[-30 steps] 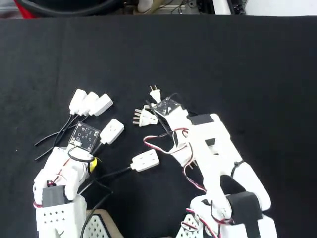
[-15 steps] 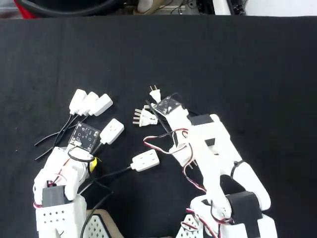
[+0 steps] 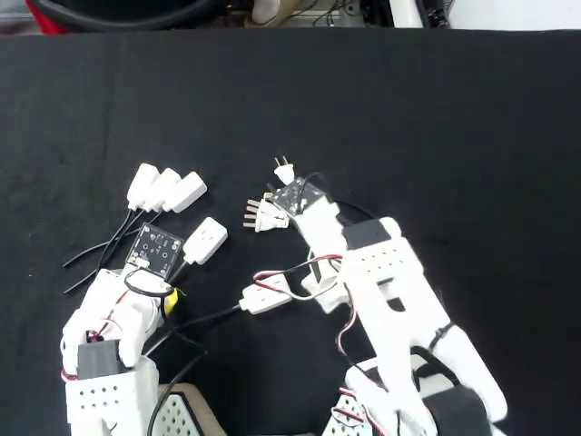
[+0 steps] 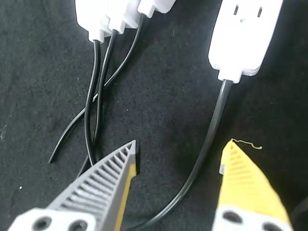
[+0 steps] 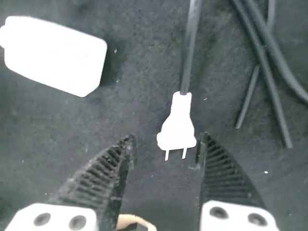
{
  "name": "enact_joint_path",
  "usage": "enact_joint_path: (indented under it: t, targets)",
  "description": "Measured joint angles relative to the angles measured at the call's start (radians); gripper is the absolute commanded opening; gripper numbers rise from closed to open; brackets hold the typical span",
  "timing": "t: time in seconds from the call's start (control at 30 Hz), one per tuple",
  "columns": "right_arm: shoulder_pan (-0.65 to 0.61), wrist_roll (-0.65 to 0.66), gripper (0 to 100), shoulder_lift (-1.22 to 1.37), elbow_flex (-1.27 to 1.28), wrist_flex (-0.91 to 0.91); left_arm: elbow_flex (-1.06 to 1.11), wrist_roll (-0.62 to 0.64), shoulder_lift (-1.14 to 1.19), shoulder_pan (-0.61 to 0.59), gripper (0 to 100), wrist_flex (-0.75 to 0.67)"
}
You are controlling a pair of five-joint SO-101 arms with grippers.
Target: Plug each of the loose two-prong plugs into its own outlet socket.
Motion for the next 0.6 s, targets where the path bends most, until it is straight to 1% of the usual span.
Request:
enact_joint_path:
  t: [0.07,0.27,0.47,0.53,0.6]
  targets:
    - [-0.002,0.002,20.8,0.048,0.0,-0.005,0.0,0.0,0.0,0.0,28,0.0]
    - [-0.003,0.002,20.8,0.195,-0.002,-0.095,0.0,0.0,0.0,0.0,28,0.0]
    - [-0.002,0.0,20.5,0.23,-0.003,-0.121,0.0,0.0,0.0,0.0,28,0.0]
    - [-0.002,0.0,16.5,0.232,-0.003,-0.121,0.0,0.0,0.0,0.0,28,0.0]
    - [-0.002,0.0,9.7,0.232,-0.003,-0.121,0.0,0.0,0.0,0.0,28,0.0]
